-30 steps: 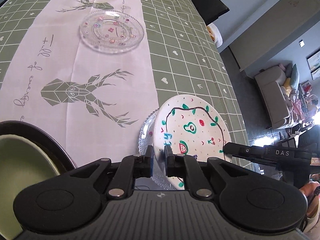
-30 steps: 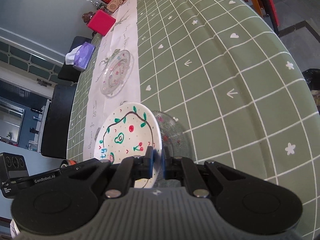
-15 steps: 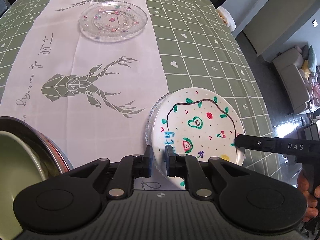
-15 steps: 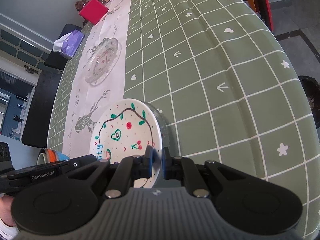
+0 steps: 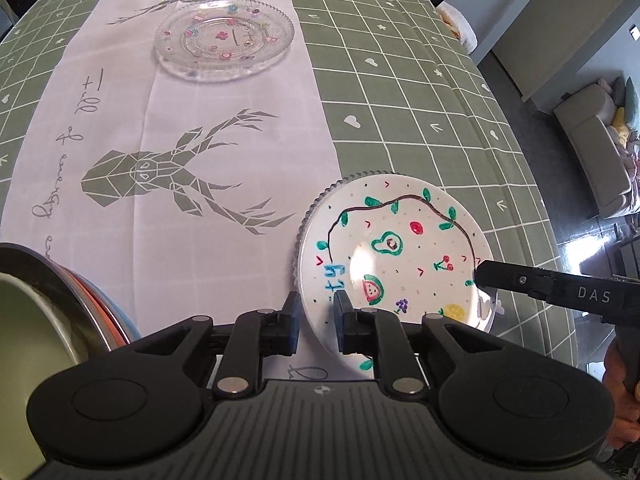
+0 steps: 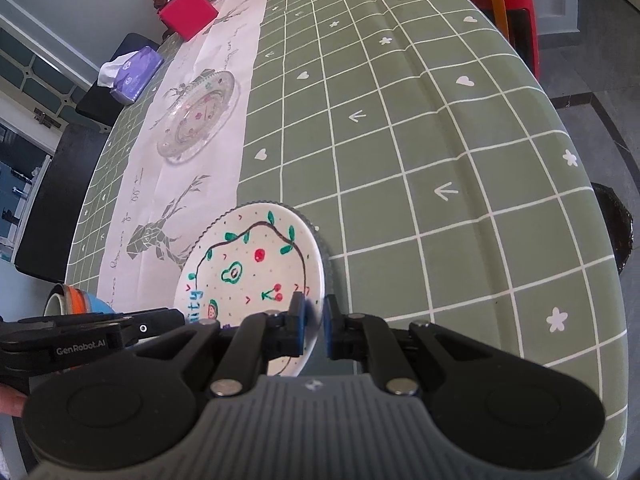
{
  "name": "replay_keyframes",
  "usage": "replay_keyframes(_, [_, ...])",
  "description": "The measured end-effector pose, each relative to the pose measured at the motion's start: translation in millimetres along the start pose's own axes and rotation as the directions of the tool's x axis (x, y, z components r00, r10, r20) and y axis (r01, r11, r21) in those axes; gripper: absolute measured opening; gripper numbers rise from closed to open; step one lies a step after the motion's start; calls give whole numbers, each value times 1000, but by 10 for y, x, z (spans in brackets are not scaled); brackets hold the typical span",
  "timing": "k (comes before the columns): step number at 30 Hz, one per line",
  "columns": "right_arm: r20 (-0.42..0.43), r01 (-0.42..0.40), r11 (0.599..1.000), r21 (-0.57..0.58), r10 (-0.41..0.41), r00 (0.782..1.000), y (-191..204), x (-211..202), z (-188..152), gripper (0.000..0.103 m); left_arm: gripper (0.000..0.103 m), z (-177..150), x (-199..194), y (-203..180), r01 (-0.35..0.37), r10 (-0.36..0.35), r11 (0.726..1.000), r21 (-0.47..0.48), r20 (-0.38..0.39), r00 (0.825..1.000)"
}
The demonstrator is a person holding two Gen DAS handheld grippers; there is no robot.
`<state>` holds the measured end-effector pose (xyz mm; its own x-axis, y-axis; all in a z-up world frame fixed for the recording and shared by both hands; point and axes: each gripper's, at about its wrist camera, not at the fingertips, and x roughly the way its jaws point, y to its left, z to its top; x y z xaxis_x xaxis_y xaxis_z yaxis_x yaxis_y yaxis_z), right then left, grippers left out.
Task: Organize plates and bowls
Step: 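Open both grippers to release the Fruity plate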
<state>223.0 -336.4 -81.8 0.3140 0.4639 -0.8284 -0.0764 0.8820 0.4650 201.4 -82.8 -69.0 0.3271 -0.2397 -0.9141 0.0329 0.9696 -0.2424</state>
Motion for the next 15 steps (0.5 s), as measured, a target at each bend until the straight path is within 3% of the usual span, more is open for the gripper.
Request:
replay_keyframes(9, [24, 45, 997, -63, -44, 999, 76, 28, -45, 13, 22, -3, -49, -4, 23, -23, 1000, 8, 19, 1000])
replay_keyframes(12, [26, 52, 997, -57, -50, 998, 70, -32, -55, 34, 22, -3, -103, -27, 23, -24, 999, 28, 37, 999])
replay_keyframes(15, [0, 26, 999, -36, -26, 1000, 66, -115, -104, 36, 24, 3, -156, -53, 22, -25, 999, 45, 57, 998])
